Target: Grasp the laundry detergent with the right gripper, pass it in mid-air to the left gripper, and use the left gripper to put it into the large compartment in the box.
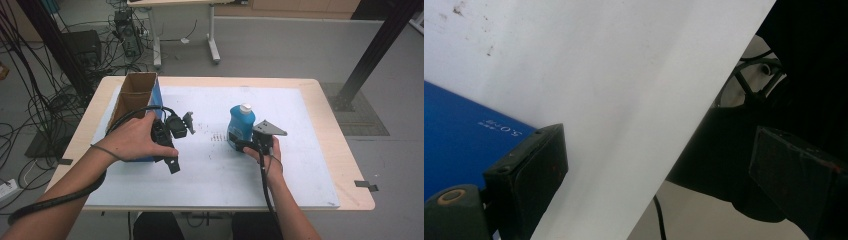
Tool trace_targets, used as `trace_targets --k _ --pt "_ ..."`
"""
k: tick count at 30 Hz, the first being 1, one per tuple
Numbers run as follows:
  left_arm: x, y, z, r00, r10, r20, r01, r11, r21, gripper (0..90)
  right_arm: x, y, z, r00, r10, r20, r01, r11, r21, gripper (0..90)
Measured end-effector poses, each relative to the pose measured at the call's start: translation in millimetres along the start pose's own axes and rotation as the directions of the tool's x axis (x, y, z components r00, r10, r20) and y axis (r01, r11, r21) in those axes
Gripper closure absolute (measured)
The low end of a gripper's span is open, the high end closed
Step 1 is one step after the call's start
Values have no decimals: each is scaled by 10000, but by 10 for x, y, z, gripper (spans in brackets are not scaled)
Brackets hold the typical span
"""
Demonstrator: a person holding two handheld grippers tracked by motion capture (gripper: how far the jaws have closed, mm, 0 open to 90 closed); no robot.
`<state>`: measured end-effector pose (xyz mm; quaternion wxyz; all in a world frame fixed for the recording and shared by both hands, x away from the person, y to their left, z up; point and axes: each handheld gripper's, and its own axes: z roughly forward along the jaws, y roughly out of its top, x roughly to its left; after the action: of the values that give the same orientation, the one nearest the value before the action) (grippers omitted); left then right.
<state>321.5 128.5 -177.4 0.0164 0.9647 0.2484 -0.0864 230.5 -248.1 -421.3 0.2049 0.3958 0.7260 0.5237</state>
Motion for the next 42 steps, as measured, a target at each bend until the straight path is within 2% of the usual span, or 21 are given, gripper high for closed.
trace_targets --k 9,23,32,33,36,39,42 --pt "-16 -9 -20 10000 7 -40 -7 10000 -66 90 5 -4 -11 9999 -55 115 56 10000 -79 291" --pt "-22 14 -12 9999 78 -76 -78 10000 -19 91 -19 -16 -8 9998 -177 -21 176 9997 -155 398" --pt "-35 28 -14 9999 75 -92 -75 10000 -25 91 -14 -26 -9 9997 -260 -25 259 9995 -195 419" --pt "-34 34 -18 9997 185 -127 -185 9998 -15 91 -13 -24 -9 9996 -270 -20 270 9994 -193 421" --pt "-40 34 -21 9999 119 -111 -119 9999 -33 91 -8 -22 -10 9995 -312 3 312 9993 -188 425" --pt "-40 41 -23 9996 227 -148 -227 9997 10 91 -9 -27 -10 9995 -321 -4 321 9993 -208 426" --pt "-43 29 -10 9999 80 -86 -80 10000 -19 91 -1 -34 -10 9994 -355 25 356 9991 -236 427"
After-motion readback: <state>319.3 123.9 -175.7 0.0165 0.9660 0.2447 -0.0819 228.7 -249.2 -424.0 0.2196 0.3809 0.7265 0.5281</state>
